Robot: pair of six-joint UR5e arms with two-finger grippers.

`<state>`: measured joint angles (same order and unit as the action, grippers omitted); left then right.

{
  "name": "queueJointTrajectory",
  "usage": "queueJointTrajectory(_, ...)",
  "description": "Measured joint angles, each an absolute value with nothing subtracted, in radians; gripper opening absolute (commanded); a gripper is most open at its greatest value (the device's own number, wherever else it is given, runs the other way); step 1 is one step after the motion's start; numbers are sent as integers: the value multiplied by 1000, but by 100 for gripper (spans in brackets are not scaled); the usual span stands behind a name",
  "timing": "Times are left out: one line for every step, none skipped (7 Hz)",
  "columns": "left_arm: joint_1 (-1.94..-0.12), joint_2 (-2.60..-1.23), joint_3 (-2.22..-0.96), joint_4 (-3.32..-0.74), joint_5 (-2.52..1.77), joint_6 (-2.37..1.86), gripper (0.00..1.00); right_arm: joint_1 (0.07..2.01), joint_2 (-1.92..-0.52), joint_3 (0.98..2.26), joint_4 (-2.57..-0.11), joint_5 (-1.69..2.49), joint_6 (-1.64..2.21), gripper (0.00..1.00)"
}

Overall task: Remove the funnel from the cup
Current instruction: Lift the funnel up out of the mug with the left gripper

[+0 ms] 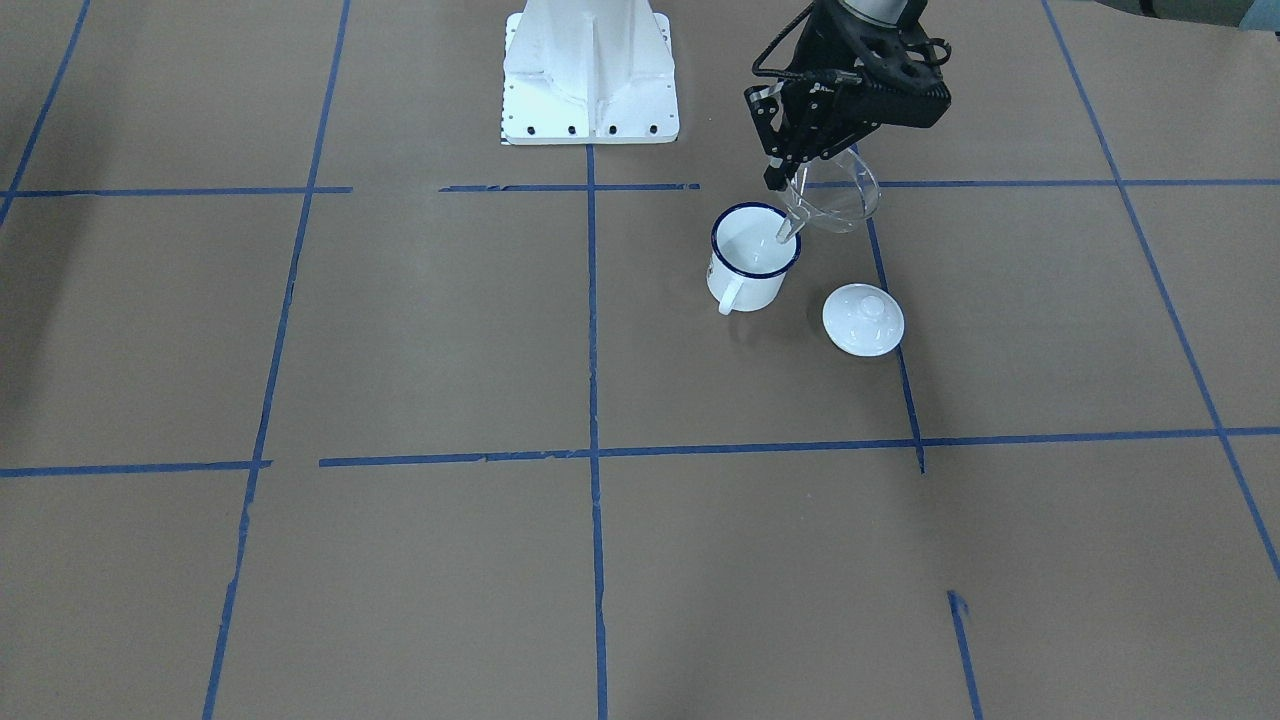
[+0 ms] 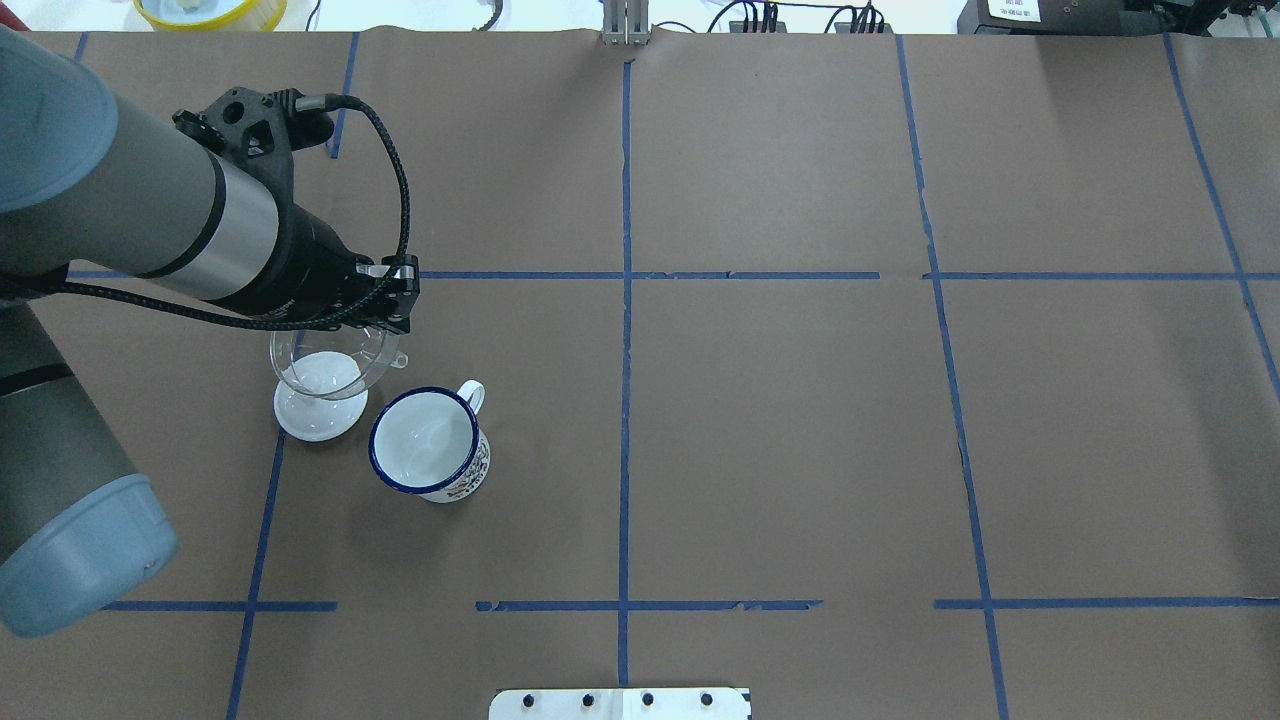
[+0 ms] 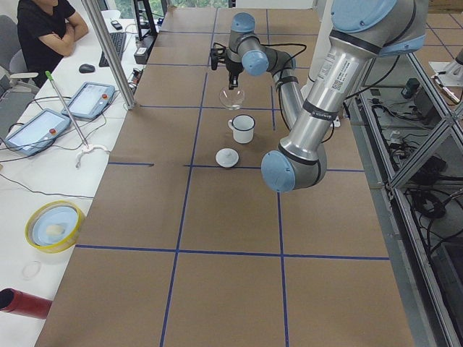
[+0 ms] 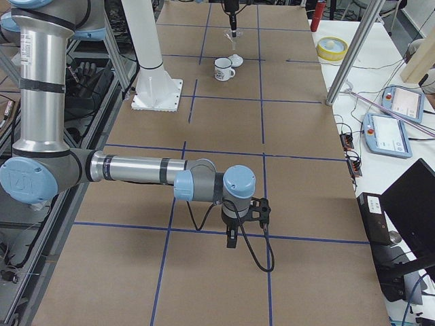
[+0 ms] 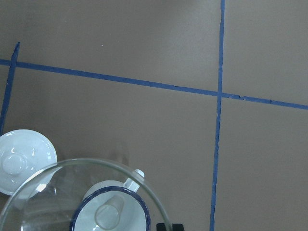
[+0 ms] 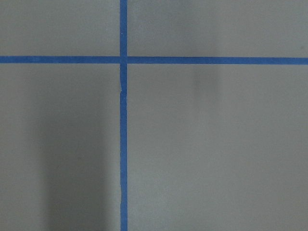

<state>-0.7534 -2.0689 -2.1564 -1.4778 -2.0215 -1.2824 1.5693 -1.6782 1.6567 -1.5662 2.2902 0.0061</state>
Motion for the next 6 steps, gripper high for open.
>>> queueJointTrajectory(-791,-2068,-2090,-1603,-2007,-1354,0,1569,-1678,1657,-1566,2290,6,100)
queueJointTrajectory(-816,-2068,-2018,-1743,-1944,-1461,0,1569,-1678,1657,-1566,2290,6,100)
queueJointTrajectory(-824,-2068,-1960,-1847,-1854,-1554,0,1569,-1678,1657,-1566,2290,6,100)
queueJointTrajectory(-827,-2067,-1893,-1945,-1752,-1652,0,1569,-1678,1657,-1566,2290,6,100)
queueJointTrajectory(-827,-2068,-1809,-2047,-1650,-1750,0,1569,-1678,1657,-1566,2290,6,100)
queueJointTrajectory(-825,-2068,-1714,-2159,-1566,-1838,0,1569,-1678,1657,-1566,2290,6,100)
